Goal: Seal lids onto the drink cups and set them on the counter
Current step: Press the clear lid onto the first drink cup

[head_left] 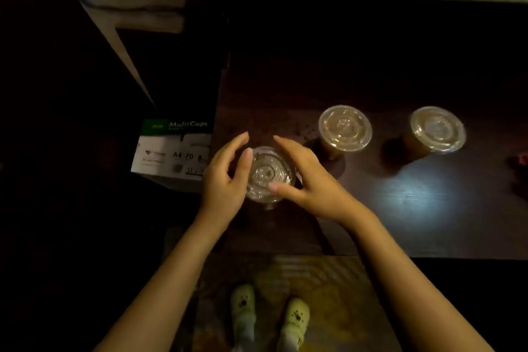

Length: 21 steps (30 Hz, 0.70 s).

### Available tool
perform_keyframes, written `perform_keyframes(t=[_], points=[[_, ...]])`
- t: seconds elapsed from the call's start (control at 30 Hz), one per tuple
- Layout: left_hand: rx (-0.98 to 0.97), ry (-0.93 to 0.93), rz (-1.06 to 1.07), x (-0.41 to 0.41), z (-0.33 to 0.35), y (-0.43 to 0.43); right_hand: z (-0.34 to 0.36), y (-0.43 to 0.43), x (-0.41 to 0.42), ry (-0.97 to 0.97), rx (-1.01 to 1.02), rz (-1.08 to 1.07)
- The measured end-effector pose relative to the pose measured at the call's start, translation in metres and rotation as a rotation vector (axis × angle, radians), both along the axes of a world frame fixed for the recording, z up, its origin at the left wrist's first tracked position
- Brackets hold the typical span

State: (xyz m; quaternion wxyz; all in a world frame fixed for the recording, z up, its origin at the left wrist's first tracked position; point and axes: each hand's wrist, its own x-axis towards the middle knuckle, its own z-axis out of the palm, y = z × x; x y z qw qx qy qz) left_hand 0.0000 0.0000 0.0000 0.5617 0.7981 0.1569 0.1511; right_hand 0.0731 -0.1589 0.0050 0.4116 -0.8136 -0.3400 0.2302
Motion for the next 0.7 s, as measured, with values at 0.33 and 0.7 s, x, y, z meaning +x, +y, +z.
perform_keyframes(t=[0.33,0.7], points=[[-0.025,-0.276,0.274,0.016,-0.024,-0.033,-0.034,0.046,-0.017,0.041,0.564,-0.530],[0.048,-0.327,0.299,0.019,-0.031,-0.035,-0.045,0.052,-0.016,0.050,0.745,-0.552]])
